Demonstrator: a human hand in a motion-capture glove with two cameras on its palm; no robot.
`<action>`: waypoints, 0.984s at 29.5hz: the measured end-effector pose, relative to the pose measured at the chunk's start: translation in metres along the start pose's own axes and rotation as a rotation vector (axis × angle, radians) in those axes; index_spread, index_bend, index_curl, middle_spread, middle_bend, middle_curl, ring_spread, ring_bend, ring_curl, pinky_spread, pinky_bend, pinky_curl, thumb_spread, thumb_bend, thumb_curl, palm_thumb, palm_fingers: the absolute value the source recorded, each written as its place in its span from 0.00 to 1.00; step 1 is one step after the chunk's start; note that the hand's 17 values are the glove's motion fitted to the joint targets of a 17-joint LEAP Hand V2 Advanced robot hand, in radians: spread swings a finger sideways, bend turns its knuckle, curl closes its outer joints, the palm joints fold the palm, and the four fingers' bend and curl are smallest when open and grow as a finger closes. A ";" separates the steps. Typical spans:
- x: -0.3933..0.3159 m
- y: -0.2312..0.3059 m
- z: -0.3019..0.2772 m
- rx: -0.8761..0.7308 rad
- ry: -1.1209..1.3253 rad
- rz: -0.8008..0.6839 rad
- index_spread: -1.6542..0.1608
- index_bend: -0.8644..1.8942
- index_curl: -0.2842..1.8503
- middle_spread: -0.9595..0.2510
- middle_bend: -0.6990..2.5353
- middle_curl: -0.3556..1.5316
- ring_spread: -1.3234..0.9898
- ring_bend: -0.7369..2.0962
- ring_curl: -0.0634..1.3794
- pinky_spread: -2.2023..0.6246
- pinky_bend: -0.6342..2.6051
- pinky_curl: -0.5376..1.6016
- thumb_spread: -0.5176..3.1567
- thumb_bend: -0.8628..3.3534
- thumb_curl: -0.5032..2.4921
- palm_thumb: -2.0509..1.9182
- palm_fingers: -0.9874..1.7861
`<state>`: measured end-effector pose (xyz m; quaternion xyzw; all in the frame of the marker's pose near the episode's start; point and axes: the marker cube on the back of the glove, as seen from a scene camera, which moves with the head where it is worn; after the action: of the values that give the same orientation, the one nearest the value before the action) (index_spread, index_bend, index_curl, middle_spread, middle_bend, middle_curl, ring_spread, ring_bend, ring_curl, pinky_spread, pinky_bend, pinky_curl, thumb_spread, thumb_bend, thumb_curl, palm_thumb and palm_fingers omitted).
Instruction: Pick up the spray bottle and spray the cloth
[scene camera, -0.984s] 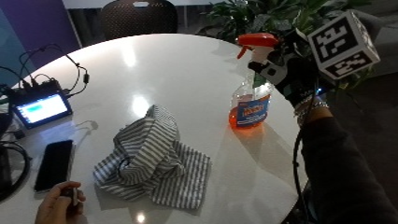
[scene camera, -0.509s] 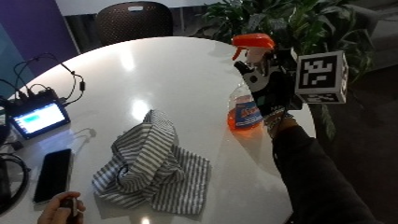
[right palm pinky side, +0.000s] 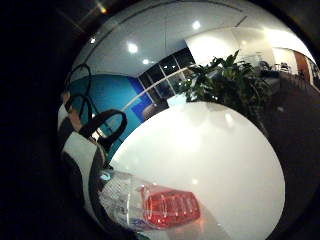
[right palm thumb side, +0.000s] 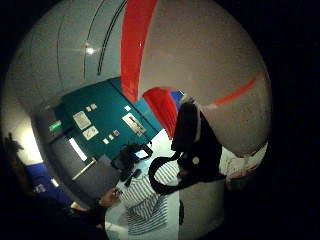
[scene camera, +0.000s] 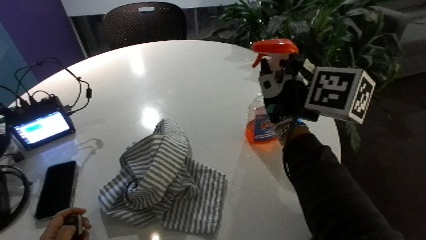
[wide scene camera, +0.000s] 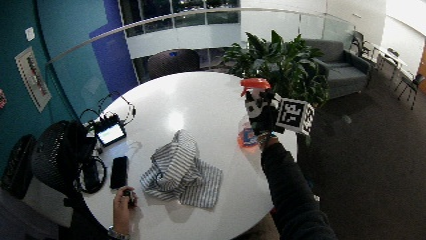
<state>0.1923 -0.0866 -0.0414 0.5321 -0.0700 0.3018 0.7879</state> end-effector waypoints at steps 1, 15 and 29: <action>-0.001 -0.001 -0.001 0.002 0.006 -0.006 0.75 0.36 0.26 0.61 0.36 0.44 0.48 0.53 0.36 0.68 0.36 0.45 0.41 0.20 0.31 0.70 0.86; -0.065 -0.033 -0.017 -0.222 0.324 -0.598 0.76 0.37 0.29 0.61 0.39 0.46 0.48 0.54 0.36 0.66 0.37 0.45 0.48 0.20 0.30 0.68 0.85; -0.135 -0.008 -0.007 -0.345 0.654 -1.266 0.76 0.37 0.31 0.61 0.40 0.47 0.48 0.55 0.36 0.66 0.37 0.45 0.50 0.20 0.29 0.67 0.85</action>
<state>0.0859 -0.1366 -0.1096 0.2219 0.4431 -0.0834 0.8646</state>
